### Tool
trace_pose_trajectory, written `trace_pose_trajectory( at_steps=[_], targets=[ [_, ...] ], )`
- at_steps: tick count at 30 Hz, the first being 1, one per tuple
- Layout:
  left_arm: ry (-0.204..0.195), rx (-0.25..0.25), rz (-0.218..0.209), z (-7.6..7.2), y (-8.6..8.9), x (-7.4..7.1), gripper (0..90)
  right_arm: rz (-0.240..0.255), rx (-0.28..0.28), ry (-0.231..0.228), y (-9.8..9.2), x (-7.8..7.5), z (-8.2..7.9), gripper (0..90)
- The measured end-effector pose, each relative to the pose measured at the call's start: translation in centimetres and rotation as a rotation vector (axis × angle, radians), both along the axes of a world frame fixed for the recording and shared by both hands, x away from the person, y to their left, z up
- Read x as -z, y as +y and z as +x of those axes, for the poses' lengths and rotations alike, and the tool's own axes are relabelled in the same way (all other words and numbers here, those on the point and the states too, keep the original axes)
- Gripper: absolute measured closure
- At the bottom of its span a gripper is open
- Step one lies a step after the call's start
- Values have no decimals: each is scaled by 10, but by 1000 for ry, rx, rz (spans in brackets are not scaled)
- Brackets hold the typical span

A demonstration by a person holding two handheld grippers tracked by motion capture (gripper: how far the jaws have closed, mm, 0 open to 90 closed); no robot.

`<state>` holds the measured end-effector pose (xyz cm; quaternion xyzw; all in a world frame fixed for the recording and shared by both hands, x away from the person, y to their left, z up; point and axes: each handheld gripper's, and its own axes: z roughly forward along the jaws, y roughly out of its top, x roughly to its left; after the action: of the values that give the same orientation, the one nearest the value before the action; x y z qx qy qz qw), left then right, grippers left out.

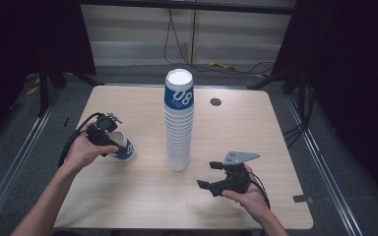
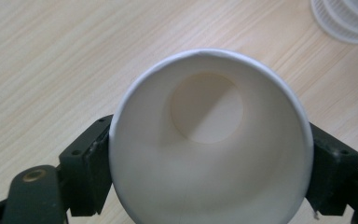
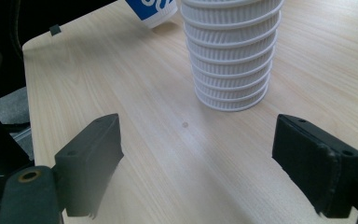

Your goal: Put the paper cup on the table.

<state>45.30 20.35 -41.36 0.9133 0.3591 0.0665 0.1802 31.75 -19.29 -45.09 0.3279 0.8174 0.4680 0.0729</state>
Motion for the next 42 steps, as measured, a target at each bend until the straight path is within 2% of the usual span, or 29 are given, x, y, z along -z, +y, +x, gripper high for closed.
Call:
trace_pose_trajectory(
  at_steps=[2, 4, 6, 7, 8, 10, 13, 14, 18, 22, 28, 30, 33, 38, 39, 42],
  targets=[
    [19, -5, 20, 2, -3, 1, 177, 2, -3, 6, 1, 1, 0, 155],
    [6, 0, 48, 4, -5, 0, 175, -1, -12, 7, 2, 2, 1, 155],
    [32, 2, 47, 5, -8, 1, 172, -3, -15, 16, 4, 3, 0, 155],
    [38, 11, 62, 7, -9, 3, 170, -4, -18, 16, 4, 4, 0, 155],
    [38, 3, 59, 8, -10, 4, 167, -5, -22, 15, 5, 4, 0, 155],
    [32, -12, 46, 10, -11, 5, 159, -12, -2, 7, 5, 4, 0, 155],
    [13, -7, 57, 10, -16, 7, 151, -13, 7, 7, 3, 4, 1, 155],
    [10, -8, 63, 10, -17, 7, 150, -10, 6, 8, 3, 4, 1, 155],
    [-18, -29, 44, 12, -20, 12, 144, -13, 0, 9, 3, 4, 0, 155],
    [-25, -27, 53, 12, -24, 15, 142, -23, -4, 14, 4, 5, 1, 155],
    [-41, -32, 0, 14, -21, 20, 136, -24, -6, 16, 4, 5, 1, 155],
    [-47, -39, -14, 13, -19, 23, 132, -18, 9, 7, 3, 4, 2, 155],
    [-76, -46, -43, 11, -17, 27, 131, -6, 28, 2, 0, 3, 3, 154],
    [-130, -66, -32, 7, -19, 32, 136, -7, 28, 5, 0, 3, 3, 155],
    [-137, -55, -33, 6, -18, 33, 151, -9, 26, 4, 1, 4, 3, 155],
    [-160, -87, -56, 1, -16, 35, 150, -12, 25, 5, 1, 4, 3, 155]
  ],
)
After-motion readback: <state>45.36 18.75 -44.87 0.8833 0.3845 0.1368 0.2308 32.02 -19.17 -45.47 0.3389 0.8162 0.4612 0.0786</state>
